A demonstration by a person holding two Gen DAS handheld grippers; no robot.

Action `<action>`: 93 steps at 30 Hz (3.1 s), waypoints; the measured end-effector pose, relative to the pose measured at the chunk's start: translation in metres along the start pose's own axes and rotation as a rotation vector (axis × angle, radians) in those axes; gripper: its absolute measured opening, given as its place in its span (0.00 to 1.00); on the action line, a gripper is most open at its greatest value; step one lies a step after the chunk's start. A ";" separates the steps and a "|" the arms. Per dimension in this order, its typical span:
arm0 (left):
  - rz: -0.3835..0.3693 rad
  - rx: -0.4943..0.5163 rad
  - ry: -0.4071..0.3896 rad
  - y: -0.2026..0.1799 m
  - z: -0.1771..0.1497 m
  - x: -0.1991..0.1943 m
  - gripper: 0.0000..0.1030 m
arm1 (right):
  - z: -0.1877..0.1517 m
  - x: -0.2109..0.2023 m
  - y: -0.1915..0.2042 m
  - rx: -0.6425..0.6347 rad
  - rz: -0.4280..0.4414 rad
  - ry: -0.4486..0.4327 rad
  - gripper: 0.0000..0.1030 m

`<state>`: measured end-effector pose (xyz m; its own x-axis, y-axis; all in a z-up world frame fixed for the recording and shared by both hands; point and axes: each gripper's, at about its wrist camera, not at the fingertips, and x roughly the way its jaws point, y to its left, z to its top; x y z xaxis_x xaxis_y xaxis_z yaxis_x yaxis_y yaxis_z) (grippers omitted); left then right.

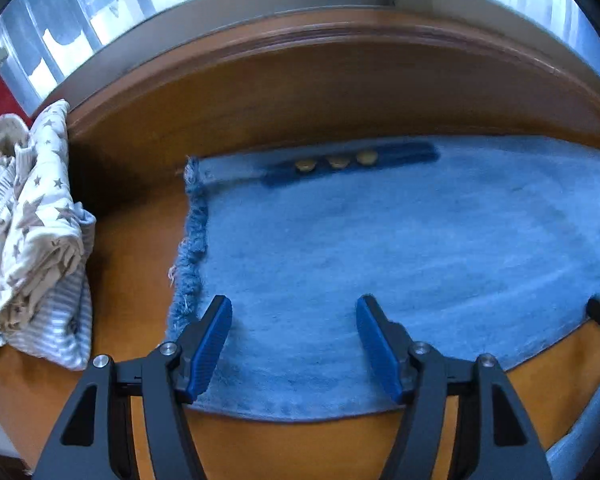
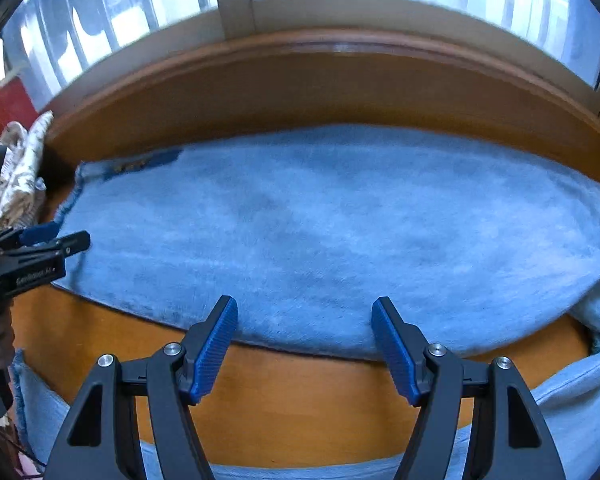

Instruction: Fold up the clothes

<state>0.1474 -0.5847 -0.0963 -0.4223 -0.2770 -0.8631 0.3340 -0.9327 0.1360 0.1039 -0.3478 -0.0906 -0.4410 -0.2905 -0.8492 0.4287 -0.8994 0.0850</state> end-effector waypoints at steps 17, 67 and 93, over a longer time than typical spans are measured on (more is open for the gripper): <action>-0.081 0.056 -0.057 -0.012 -0.014 -0.038 0.75 | -0.033 -0.061 -0.023 0.060 0.024 -0.116 0.77; -0.114 -0.044 -0.032 -0.441 -0.135 -0.185 0.75 | -0.124 -0.135 -0.420 -0.126 0.104 -0.069 0.77; -0.022 -0.151 0.025 -0.596 -0.124 -0.183 0.75 | -0.142 -0.162 -0.524 -0.856 0.214 -0.093 0.77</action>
<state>0.1304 0.0501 -0.0799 -0.4106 -0.2495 -0.8770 0.4489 -0.8925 0.0437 0.0622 0.2165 -0.0718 -0.3304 -0.4833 -0.8107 0.9356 -0.2806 -0.2141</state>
